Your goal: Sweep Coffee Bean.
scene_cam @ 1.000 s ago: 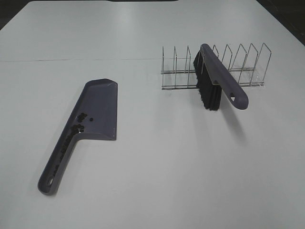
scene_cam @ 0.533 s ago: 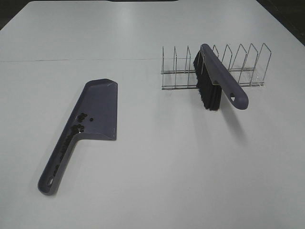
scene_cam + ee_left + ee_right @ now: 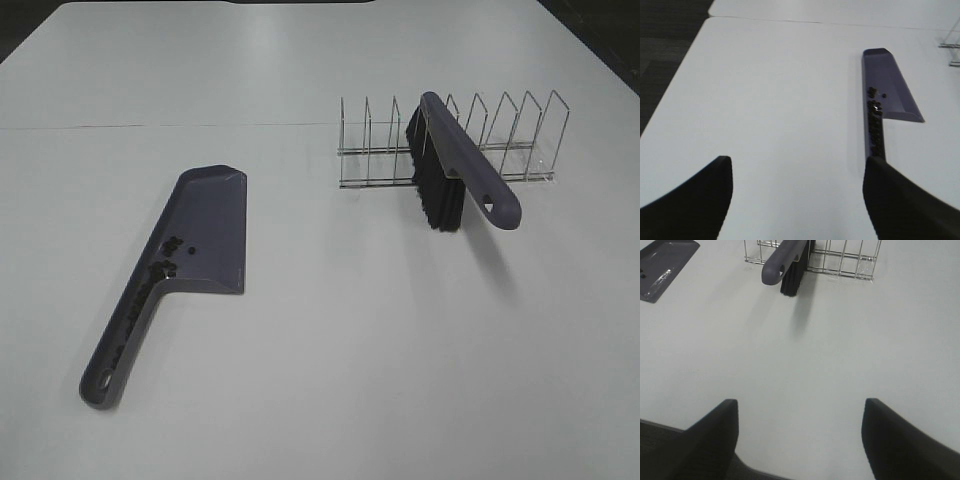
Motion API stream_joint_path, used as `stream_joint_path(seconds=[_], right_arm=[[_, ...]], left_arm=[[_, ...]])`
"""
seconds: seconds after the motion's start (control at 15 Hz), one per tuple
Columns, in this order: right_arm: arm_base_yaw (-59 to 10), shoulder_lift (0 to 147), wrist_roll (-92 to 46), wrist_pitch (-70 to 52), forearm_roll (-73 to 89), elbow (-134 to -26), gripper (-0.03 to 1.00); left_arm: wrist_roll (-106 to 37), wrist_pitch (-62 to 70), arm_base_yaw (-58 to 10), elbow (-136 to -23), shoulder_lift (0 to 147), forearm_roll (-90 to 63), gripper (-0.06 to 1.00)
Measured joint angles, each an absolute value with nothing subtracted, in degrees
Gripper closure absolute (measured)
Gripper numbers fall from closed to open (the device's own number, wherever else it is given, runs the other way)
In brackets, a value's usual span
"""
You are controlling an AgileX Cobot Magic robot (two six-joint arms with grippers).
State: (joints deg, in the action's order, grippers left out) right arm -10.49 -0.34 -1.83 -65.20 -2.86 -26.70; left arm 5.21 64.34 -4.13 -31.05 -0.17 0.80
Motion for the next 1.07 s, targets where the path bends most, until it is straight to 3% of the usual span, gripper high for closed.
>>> stream_joint_path(seconds=[0.6,0.8,1.07], right_arm=[[-10.5,-0.3,-3.7,-64.1,0.0,-26.2,0.33],[-10.5,-0.3,-3.7,-63.8,0.0,-26.2,0.33],[-10.1,-0.3,-3.7,-63.8,0.7,-26.2,0.33]], left_arm=[[0.5,62.1,-4.0,-29.7,-0.2,-3.0,0.30],[0.5,62.1,0.9,-29.7,-0.2,-3.0,0.30],[0.6,62.1,1.6,-29.7,-0.2,-3.0,0.30]])
